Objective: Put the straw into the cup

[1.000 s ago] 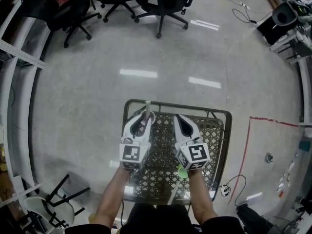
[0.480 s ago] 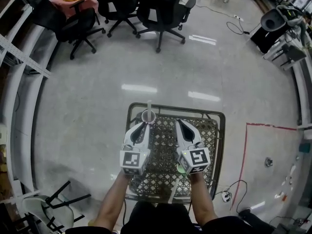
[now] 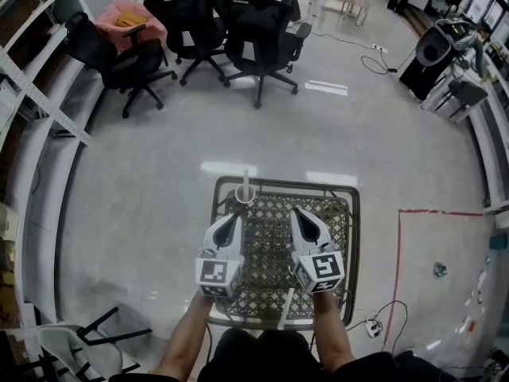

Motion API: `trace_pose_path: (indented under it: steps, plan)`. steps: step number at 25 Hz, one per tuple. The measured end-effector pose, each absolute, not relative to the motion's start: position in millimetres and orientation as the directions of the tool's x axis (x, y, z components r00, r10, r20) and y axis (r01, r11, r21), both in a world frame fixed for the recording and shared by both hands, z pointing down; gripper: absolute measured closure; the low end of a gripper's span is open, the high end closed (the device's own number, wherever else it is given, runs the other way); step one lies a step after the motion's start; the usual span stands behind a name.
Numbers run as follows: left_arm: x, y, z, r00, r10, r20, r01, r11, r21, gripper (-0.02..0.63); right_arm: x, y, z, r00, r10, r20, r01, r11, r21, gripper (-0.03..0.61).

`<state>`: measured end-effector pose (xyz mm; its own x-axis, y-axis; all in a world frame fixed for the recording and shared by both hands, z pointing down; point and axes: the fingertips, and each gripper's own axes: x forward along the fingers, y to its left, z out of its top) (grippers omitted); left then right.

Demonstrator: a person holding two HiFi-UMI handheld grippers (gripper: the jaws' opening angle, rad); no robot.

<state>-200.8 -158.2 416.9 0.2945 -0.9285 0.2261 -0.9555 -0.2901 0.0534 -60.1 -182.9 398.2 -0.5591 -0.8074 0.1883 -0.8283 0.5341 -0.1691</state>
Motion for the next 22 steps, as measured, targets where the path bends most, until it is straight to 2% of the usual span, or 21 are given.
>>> trace_pose_path:
  steps: [22]
  plan:
    - [-187, -15, 355, 0.329, -0.928, 0.174, -0.944, -0.327, 0.046, 0.606, -35, -26, 351, -0.542, -0.824, 0.165, -0.84, 0.534, -0.091, 0.575]
